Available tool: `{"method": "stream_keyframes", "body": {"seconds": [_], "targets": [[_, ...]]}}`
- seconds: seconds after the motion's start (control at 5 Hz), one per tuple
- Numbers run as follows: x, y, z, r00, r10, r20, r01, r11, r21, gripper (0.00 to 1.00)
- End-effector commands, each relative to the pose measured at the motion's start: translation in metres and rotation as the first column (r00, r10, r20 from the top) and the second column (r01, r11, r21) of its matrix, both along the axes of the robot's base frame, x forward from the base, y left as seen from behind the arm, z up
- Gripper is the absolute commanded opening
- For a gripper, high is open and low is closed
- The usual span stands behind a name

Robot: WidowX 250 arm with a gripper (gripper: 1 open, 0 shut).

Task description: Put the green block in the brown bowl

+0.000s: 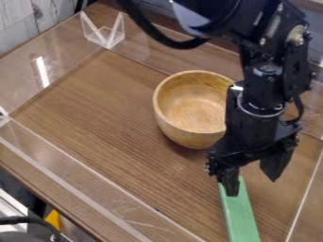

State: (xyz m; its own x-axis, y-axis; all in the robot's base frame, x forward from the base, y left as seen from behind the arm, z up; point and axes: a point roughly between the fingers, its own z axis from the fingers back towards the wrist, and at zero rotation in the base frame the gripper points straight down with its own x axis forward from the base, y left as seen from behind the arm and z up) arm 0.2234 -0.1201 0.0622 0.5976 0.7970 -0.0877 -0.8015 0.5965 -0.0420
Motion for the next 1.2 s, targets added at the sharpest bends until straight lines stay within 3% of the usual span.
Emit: {"method": "stream_keyframes", "body": {"seconds": [0.0,1.0], "targets": [[0.001,-0.002,0.0,1.0,0.011,0.024,-0.011,1.0,-0.01,1.0],[-0.003,-0.004,-0.034,0.998,0.066,0.023,-0.067,0.998,0.004,1.0]]}}
